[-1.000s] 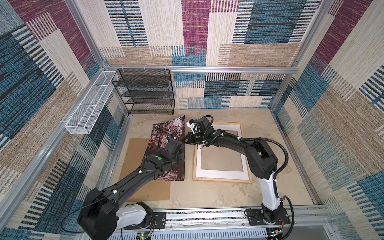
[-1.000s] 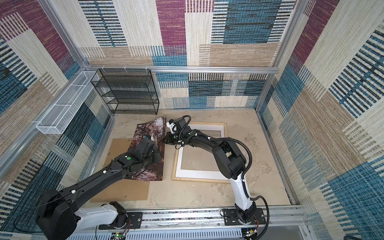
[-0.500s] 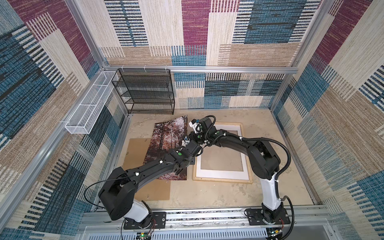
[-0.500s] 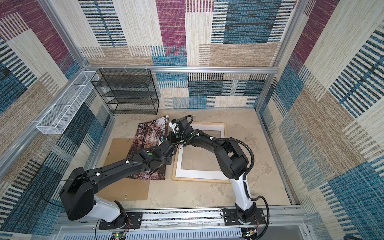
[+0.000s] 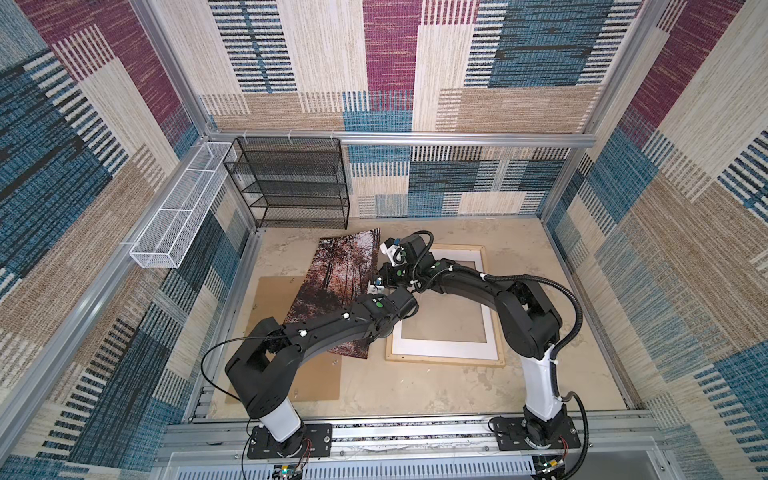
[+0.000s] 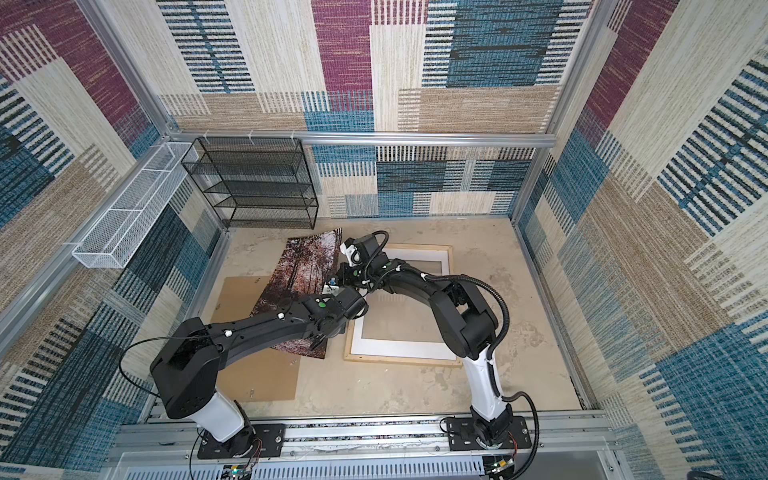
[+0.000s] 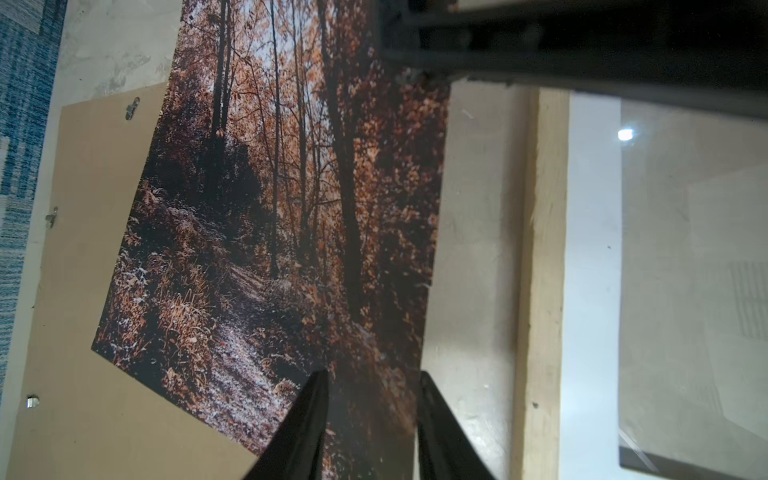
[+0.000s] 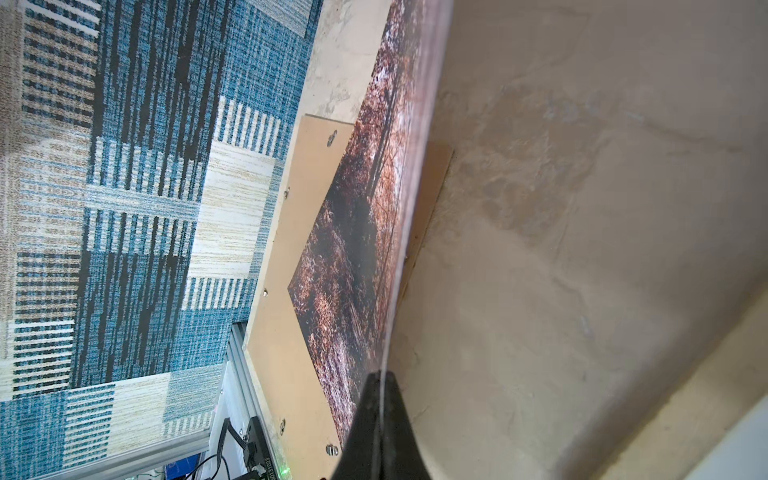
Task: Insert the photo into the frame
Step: 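Pinch the forest photo's edge with both grippers and lift it off the board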
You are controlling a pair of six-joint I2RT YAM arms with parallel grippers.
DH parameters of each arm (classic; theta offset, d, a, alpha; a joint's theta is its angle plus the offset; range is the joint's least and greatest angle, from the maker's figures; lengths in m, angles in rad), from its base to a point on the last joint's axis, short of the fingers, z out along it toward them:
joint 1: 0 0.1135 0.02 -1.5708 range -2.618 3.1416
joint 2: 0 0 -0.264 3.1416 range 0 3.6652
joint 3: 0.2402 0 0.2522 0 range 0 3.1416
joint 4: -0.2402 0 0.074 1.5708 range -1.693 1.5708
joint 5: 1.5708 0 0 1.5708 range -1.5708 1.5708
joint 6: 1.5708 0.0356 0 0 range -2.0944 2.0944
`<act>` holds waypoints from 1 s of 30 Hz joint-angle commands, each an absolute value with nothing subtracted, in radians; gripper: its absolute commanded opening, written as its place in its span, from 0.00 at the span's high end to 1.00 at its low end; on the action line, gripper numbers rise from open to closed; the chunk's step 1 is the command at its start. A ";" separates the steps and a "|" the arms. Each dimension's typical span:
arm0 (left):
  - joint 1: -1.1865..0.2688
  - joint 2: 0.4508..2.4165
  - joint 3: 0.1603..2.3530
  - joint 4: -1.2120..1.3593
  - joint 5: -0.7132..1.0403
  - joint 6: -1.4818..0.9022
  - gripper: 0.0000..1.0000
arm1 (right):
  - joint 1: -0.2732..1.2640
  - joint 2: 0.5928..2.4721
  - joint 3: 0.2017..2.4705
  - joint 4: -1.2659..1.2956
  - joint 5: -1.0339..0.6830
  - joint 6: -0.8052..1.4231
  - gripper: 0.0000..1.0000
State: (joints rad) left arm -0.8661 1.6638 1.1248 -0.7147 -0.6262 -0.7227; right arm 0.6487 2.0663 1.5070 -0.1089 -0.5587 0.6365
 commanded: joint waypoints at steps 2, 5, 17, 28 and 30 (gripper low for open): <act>-0.876 1.671 1.132 -0.735 -0.651 -0.726 0.62 | 0.647 2.059 1.508 -0.053 -0.598 0.658 1.00; -0.883 1.679 1.134 -0.734 -0.663 -0.727 0.61 | 0.647 2.059 1.509 -0.051 -0.601 0.660 1.00; -0.900 1.698 1.126 -0.736 -0.689 -0.742 0.58 | 0.642 2.054 1.503 -0.052 -0.601 0.657 1.00; -0.925 1.710 1.100 -0.734 -0.721 -0.771 0.62 | 0.632 2.054 1.500 -0.042 -0.606 0.661 1.00; -0.930 1.719 1.100 -0.734 -0.727 -0.775 0.62 | 0.630 2.053 1.503 -0.043 -0.607 0.661 1.00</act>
